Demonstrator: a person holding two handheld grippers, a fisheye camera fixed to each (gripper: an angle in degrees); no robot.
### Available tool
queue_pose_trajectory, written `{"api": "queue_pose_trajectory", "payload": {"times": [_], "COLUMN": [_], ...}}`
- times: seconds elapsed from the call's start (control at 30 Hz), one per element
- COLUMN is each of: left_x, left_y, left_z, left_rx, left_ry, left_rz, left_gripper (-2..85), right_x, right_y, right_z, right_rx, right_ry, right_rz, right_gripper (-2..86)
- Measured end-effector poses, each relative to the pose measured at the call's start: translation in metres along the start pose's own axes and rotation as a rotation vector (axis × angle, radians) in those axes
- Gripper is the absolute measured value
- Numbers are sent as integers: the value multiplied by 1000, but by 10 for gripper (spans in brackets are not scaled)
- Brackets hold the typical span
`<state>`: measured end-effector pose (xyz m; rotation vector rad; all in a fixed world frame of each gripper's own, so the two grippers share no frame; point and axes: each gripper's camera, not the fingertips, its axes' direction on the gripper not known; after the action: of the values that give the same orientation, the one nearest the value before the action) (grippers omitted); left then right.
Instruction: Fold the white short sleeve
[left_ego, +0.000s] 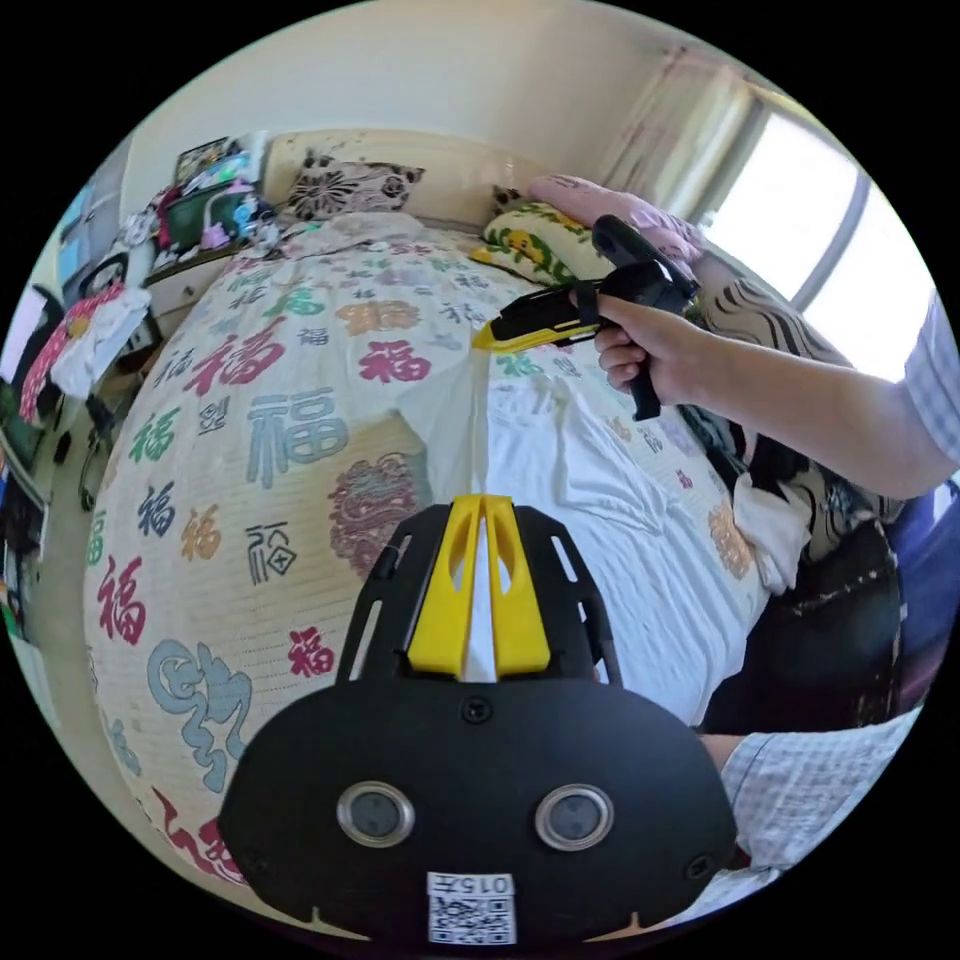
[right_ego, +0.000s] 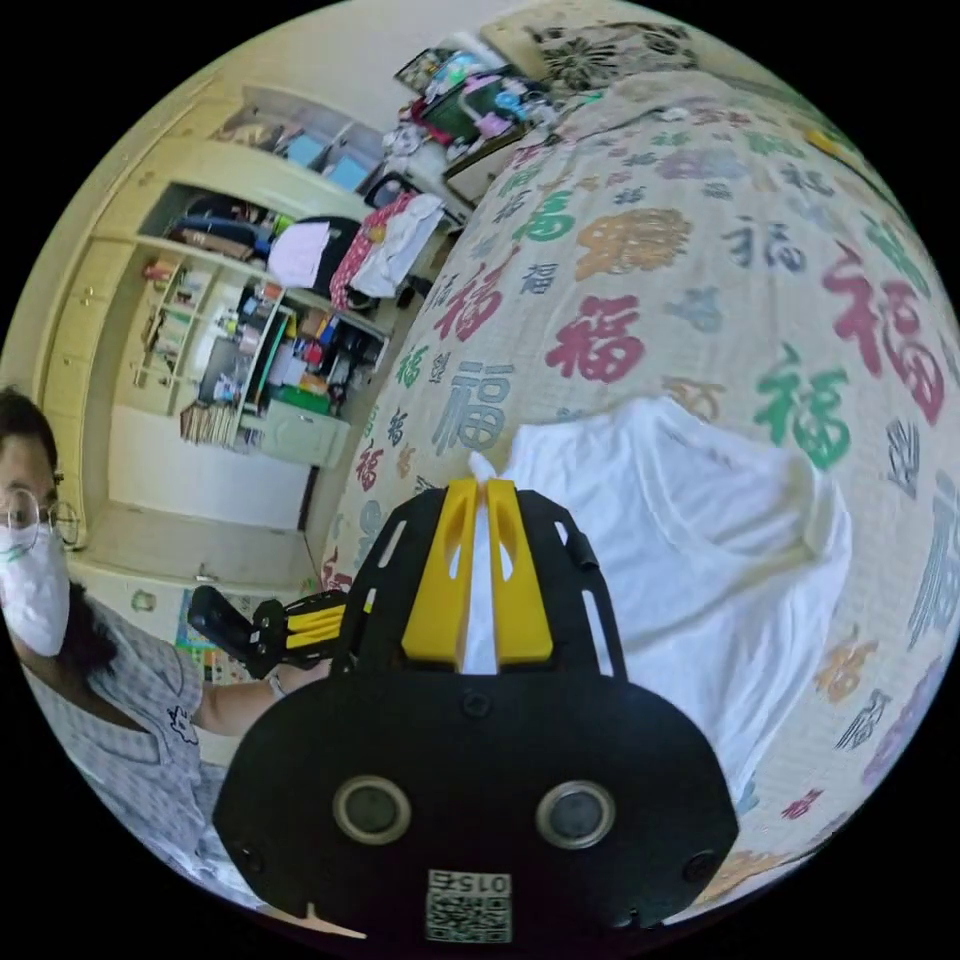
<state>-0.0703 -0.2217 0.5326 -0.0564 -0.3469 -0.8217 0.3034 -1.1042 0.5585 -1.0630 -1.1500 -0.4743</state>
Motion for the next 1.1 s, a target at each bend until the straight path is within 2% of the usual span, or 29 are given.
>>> {"api": "queue_pose_trajectory", "payload": {"times": [0.13, 0.27, 0.4, 0.5, 0.6, 0.67, 0.9, 1.03, 1.1], "left_x": [44, 63, 52, 33, 22, 18, 20, 15, 9], "left_y": [-12, -21, -50, -71, -81, -82, -94, -113, -127], "left_z": [36, 71, 59, 63, 85, 98, 97, 92, 83], "left_rx": [-117, -274, -199, -191, -271, -338, -369, -411, -373], "left_ry": [30, 111, 150, 117, 76, 110, 90, 130, 163], "left_rz": [132, 187, 137, 57, 18, 1, 77, 84, 81], "left_gripper": [10, 57, 58, 55, 55, 54, 45, 59, 63], "right_x": [52, 93, 86, 73, 65, 73, 99, 114, 120], "right_y": [60, 87, 74, 49, 30, 30, 91, 114, 112], "right_z": [-22, -22, -43, -37, -13, 2, -27, -57, -74], "right_rx": [18, -150, -102, -135, -238, -356, -443, -394, -334], "right_ry": [39, 104, 223, 181, 133, 152, 326, 281, 274], "right_rz": [191, 322, 216, 73, -14, -12, -2, 73, 78], "right_gripper": [25, 66, 66, 50, 26, 27, -7, 5, 26]}}
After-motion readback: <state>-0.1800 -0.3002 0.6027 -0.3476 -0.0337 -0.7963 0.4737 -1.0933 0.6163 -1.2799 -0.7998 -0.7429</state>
